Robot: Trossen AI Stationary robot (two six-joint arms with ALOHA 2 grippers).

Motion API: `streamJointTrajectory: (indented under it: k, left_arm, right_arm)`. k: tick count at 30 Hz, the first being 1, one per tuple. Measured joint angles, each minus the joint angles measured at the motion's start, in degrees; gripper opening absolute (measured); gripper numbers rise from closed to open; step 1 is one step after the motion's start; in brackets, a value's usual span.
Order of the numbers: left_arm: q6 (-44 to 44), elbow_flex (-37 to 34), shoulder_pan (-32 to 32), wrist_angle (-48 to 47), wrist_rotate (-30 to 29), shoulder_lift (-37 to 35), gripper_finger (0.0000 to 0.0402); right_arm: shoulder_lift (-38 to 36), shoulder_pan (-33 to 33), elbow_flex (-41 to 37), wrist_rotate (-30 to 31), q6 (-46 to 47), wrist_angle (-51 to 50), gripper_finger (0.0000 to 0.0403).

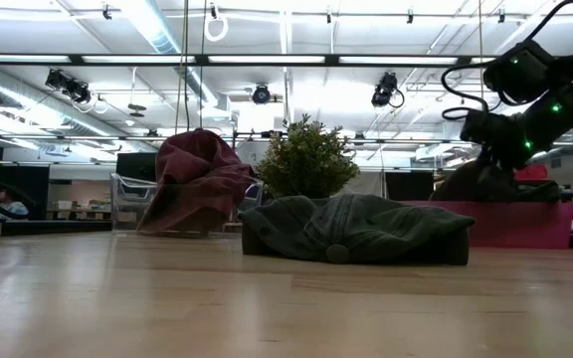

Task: Pick & Place hat
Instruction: Put the right black cap into the pink bin, then put the black cap into the pink bin

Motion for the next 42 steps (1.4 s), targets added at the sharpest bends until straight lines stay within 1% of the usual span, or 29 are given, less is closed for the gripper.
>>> streamJointTrajectory:
  k: [2,4,7,9,11,13,15,17,21,24,30,31,34,37,40,42]
  left_arm:
    - [0.0,0.0,0.0,-0.3,0.0,0.0,0.0197]
    - [0.0,0.0,0.0,-0.4,0.0,0.0,0.0197]
    - [0.0,0.0,0.0,-0.5,0.0,0.0,0.0197]
    - [0.0,0.0,0.0,-0.6,0.0,0.0,0.0197]
    - [0.0,0.0,0.0,-0.6,0.0,0.0,0.0197]
    - [0.0,0.0,0.0,-0.6,0.0,0.0,0.0197]
    - [0.0,0.0,0.0,-0.6,0.0,0.0,0.0197]
    - [0.0,0.0,0.0,-0.6,0.0,0.0,0.0197]
    - [0.0,0.0,0.0,-0.6,0.0,0.0,0.0197]
    - [0.0,0.0,0.1,-0.6,0.0,0.0,0.0197]
    - [0.0,0.0,0.1,-0.7,0.0,0.0,0.0197]
    - [0.0,0.0,0.1,-0.7,0.0,0.0,0.0197]
    - [0.0,0.0,0.1,-0.7,0.0,0.0,0.0197]
    - [0.0,0.0,0.1,-0.7,0.0,0.0,0.0197]
    - [0.0,0.0,0.1,-0.8,0.0,0.0,0.0197]
    - [0.0,0.0,0.1,-1.1,0.0,0.0,0.0197]
  right_arm:
    - [0.0,0.3,0.0,3.1,0.0,0.1,0.0228]
    - [0.0,0.9,0.0,7.4,0.1,0.1,0.0224]
    - [0.0,2.5,0.0,13.3,3.1,0.1,0.0216]
    - [0.0,4.1,0.0,15.8,4.9,-0.2,0.0212]
    - [0.0,5.8,0.0,17.0,3.5,-0.4,0.0209]
    - [0.0,7.0,0.0,17.0,-0.3,-0.6,0.0208]
    - [0.0,7.7,0.0,17.0,-3.2,-2.4,0.0208]
    - [0.0,8.1,0.1,16.8,-3.3,-5.7,0.0208]
    - [0.0,8.7,2.7,11.2,-0.8,-12.6,0.0208]
    - [0.0,8.8,6.2,7.1,2.5,-20.3,0.0208]
    - [0.0,9.4,15.2,5.6,9.0,-36.3,0.0208]
    - [0.0,9.5,16.8,4.5,10.1,-39.5,0.0208]
    - [0.3,9.5,21.4,-2.7,13.7,-50.2,0.0208]
    - [0.5,10.2,25.4,-10.0,17.8,-57.5,0.0208]
    - [0.5,11.4,29.5,-16.6,22.6,-60.4,0.0208]
    - [0.5,12.5,32.2,-23.7,27.9,-60.9,0.0208]
